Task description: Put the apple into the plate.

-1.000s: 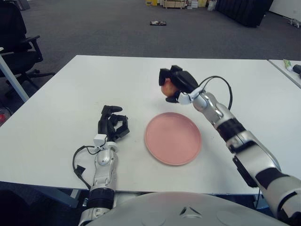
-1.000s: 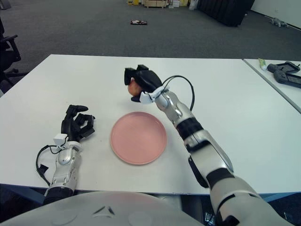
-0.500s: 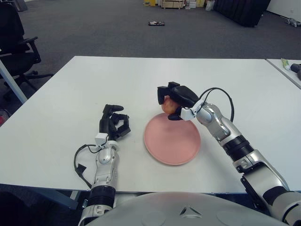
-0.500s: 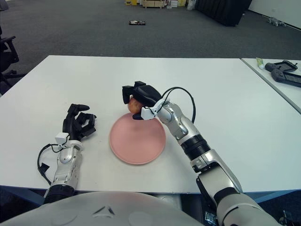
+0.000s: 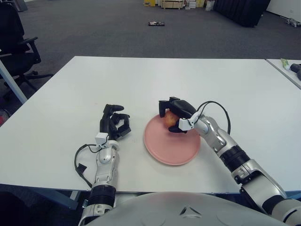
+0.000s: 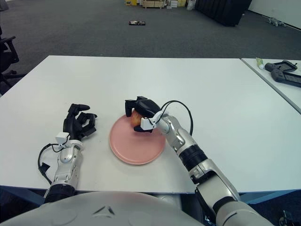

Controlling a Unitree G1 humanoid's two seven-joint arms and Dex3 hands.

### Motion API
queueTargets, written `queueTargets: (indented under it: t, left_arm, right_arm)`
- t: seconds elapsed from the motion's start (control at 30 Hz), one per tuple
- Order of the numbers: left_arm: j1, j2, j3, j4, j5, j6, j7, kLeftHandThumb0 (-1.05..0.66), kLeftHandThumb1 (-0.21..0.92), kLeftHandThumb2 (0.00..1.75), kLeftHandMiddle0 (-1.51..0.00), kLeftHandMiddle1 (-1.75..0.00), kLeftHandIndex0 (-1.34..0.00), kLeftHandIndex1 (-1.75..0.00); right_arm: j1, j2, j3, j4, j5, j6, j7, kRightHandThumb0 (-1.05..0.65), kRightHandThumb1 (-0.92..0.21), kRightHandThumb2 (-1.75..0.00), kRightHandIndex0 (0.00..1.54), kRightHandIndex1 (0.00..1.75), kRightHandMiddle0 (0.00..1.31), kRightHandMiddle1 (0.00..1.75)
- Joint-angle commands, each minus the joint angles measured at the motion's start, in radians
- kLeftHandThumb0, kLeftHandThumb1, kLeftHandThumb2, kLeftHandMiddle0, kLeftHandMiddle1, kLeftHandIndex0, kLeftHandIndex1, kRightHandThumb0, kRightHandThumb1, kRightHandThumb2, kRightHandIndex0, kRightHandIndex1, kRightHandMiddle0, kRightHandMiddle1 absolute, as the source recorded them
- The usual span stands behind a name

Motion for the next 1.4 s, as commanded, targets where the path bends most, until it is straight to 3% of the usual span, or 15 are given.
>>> queueTargets:
  t: [0.0, 0.43, 0.5, 0.6, 0.67, 0.7, 0.77, 0.83, 1.07, 1.23, 1.37]
  left_arm:
    - [0.003, 0.001, 0.002, 0.011, -0.006, 0.017, -0.006, 0.00, 0.42, 1.12, -0.62, -1.47, -0.40, -1.75]
    - [0.004, 0.007, -0.002, -0.001, 0.001, 0.038, -0.005, 0.00, 0.43, 1.10, -0.61, -1.45, -0.41, -1.75]
    - [0.004, 0.009, -0.002, -0.002, 0.001, 0.042, -0.008, 0.00, 0.43, 1.11, -0.60, -1.47, -0.41, -1.75]
    - [0.003, 0.010, -0.003, -0.002, 0.001, 0.044, -0.009, 0.00, 0.43, 1.11, -0.60, -1.49, -0.40, -1.75]
    - [0.002, 0.010, -0.002, -0.001, 0.001, 0.042, -0.008, 0.00, 0.42, 1.12, -0.60, -1.49, -0.40, -1.75]
    - [0.002, 0.009, -0.002, 0.000, 0.000, 0.040, -0.009, 0.00, 0.42, 1.12, -0.60, -1.49, -0.40, -1.75]
    - [0.001, 0.008, -0.001, 0.002, -0.003, 0.034, -0.011, 0.00, 0.42, 1.12, -0.60, -1.48, -0.40, -1.75]
    - [0.000, 0.006, 0.000, 0.004, -0.006, 0.030, -0.012, 0.00, 0.42, 1.11, -0.61, -1.46, -0.41, -1.75]
    - [-0.002, 0.005, 0.002, 0.008, -0.007, 0.025, -0.013, 0.00, 0.42, 1.10, -0.63, -1.41, -0.43, -1.75]
    - [-0.005, 0.009, 0.000, 0.006, 0.006, 0.040, -0.004, 0.00, 0.41, 1.11, -0.63, -1.43, -0.42, -1.75]
    - [-0.006, 0.012, -0.001, 0.007, 0.009, 0.043, -0.006, 0.00, 0.41, 1.13, -0.61, -1.48, -0.41, -1.75]
  right_arm:
    - [0.061, 0.009, 0.021, 0.044, 0.003, 0.032, 0.015, 0.00, -0.02, -1.64, 0.87, 1.67, 0.60, 1.75]
    - [0.112, 0.006, 0.047, 0.072, -0.052, 0.003, -0.104, 0.00, -0.04, -1.64, 0.84, 1.72, 0.58, 1.75]
    - [0.119, 0.000, 0.051, 0.065, -0.063, 0.001, -0.116, 0.00, 0.01, -1.69, 0.87, 1.73, 0.62, 1.74]
    - [0.138, -0.011, 0.053, 0.034, -0.071, 0.001, -0.115, -0.01, -0.10, -1.55, 0.78, 1.74, 0.55, 1.70]
    - [0.158, -0.014, 0.047, 0.001, -0.060, 0.006, -0.102, -0.01, -0.26, -1.38, 0.64, 1.73, 0.45, 1.72]
    - [0.165, -0.012, 0.042, -0.007, -0.048, 0.007, -0.096, -0.01, -0.40, -1.21, 0.53, 1.72, 0.37, 1.73]
    - [0.175, -0.010, 0.037, -0.017, -0.029, 0.008, -0.086, -0.34, -0.41, -1.07, 0.21, 1.52, 0.15, 1.60]
    - [0.183, -0.015, 0.035, -0.026, -0.015, 0.000, -0.077, -0.50, -0.43, -0.99, 0.11, 1.27, 0.08, 1.38]
    - [0.213, -0.063, 0.025, -0.077, 0.033, -0.051, -0.027, -0.81, -0.63, -0.69, 0.01, 0.28, 0.00, 0.55]
    - [0.262, -0.093, 0.001, -0.200, 0.072, -0.067, 0.013, -0.95, -0.74, -0.52, 0.00, 0.05, 0.00, 0.13]
    - [0.296, -0.105, -0.019, -0.306, 0.109, -0.038, 0.064, -1.03, -0.78, -0.41, 0.00, 0.01, 0.00, 0.03]
